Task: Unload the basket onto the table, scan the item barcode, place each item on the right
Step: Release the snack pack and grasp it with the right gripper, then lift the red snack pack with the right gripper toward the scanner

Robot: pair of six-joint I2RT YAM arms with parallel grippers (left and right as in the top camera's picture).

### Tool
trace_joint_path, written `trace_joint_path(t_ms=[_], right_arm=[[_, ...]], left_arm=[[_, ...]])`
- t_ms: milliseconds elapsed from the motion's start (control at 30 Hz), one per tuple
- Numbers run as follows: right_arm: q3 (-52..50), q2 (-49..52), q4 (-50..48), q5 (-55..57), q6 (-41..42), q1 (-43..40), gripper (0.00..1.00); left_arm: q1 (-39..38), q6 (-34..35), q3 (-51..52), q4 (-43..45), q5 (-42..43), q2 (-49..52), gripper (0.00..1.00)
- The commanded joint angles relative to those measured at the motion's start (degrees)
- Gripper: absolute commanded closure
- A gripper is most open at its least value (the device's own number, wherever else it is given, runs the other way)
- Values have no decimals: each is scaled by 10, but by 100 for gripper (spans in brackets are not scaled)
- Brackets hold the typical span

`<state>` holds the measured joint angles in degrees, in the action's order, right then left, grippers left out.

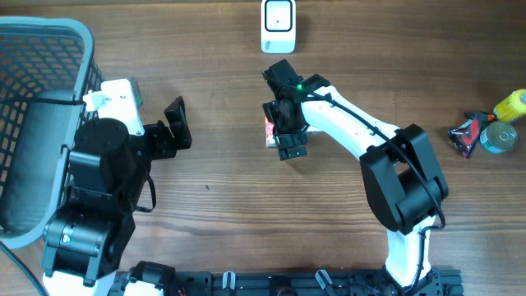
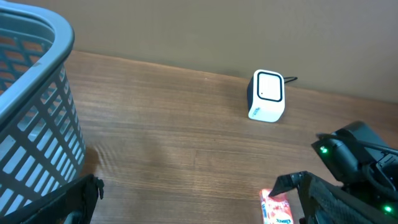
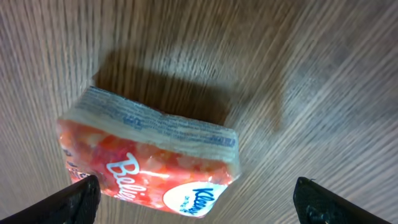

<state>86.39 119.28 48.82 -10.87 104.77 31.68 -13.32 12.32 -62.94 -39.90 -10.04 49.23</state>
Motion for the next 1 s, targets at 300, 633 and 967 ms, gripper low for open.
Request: trace_joint_path(t_ms=[300, 633, 967], right_arm=[[5, 1, -73, 17, -7, 0, 0], [5, 2, -32, 34, 67, 0, 0], [5, 12, -35, 45, 105, -2, 0]], left_arm=[[5, 3, 3, -7, -5, 1, 0], [5, 3, 3, -7, -5, 8, 0], [5, 4, 3, -9, -5, 56, 0]])
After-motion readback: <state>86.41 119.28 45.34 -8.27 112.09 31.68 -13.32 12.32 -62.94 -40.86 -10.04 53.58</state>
